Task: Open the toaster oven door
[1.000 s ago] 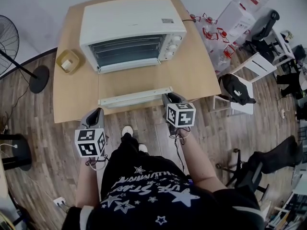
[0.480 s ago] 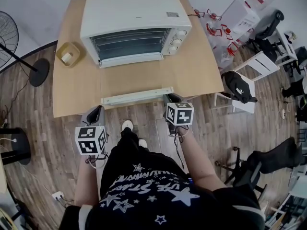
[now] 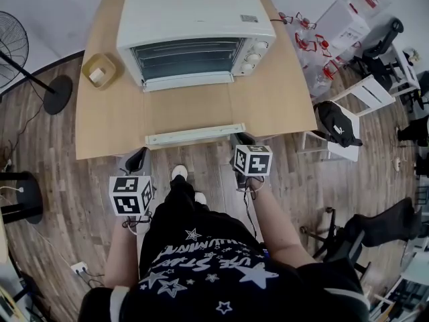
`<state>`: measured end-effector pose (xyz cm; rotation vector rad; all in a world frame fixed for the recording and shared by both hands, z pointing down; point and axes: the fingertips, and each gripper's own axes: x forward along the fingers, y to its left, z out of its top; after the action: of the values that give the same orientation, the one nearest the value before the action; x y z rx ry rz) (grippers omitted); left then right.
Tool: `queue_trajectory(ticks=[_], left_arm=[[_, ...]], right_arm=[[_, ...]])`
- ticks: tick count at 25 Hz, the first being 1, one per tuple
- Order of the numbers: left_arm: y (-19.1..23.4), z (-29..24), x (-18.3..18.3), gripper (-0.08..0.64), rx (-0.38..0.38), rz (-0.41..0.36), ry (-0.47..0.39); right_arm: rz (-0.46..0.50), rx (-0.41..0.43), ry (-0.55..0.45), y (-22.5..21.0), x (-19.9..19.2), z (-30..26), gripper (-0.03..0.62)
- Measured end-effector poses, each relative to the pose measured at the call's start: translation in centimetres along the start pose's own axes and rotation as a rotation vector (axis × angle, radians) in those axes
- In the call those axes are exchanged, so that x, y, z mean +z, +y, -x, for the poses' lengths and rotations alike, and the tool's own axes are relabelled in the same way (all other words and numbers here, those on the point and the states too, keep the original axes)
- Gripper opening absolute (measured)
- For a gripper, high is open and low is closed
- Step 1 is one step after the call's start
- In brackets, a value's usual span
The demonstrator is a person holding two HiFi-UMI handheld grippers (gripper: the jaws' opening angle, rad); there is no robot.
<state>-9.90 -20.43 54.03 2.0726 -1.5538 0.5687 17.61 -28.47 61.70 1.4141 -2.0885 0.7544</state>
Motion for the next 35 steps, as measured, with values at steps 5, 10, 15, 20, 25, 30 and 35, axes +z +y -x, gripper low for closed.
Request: queue_trajectory(ticks=[5,10,15,20,25,30,35], left_arm=[[-0.8,0.5,-0.1,0.021,0.0,-0.008,0.002],[-1.5,2.6,-0.8,0.023,0.021,-0.024,0.007],[-1.9,4.4,-1.9,0.023,0.036,-0.029,0.017],[-2.6,5.4,-2.5,0.023,0.01,-0.051,0.009],[-3.2,7.0,-3.3,0.021,-0.054,-0.076,-0.008],[-2.4,10.3,-4.6,0.023,-0.111,-0.093,-0.027],[-0.7,13.6,-6.7,0.023,-0.139,-0.11,-0.046]], right_arm=[[-0.05,-0.002,0.014,-0.2,-0.7,0.3,0.106],[-0.064,0.034,-0.004,0.8,-1.3,2.0,0.11],[-0.075,0.063,-0.06,1.9,-0.5,4.2,0.109],[-0.103,0.048,-0.109,2.1,-0.7,6.7,0.09],[-0.124,-0.012,-0.143,2.9,-1.4,9.5,0.027],[-0.142,-0.051,-0.197,6.0,-2.3,13.2,0.003],[-0.118,-0.07,-0.259,10.1,-2.9,16.5,0.003]])
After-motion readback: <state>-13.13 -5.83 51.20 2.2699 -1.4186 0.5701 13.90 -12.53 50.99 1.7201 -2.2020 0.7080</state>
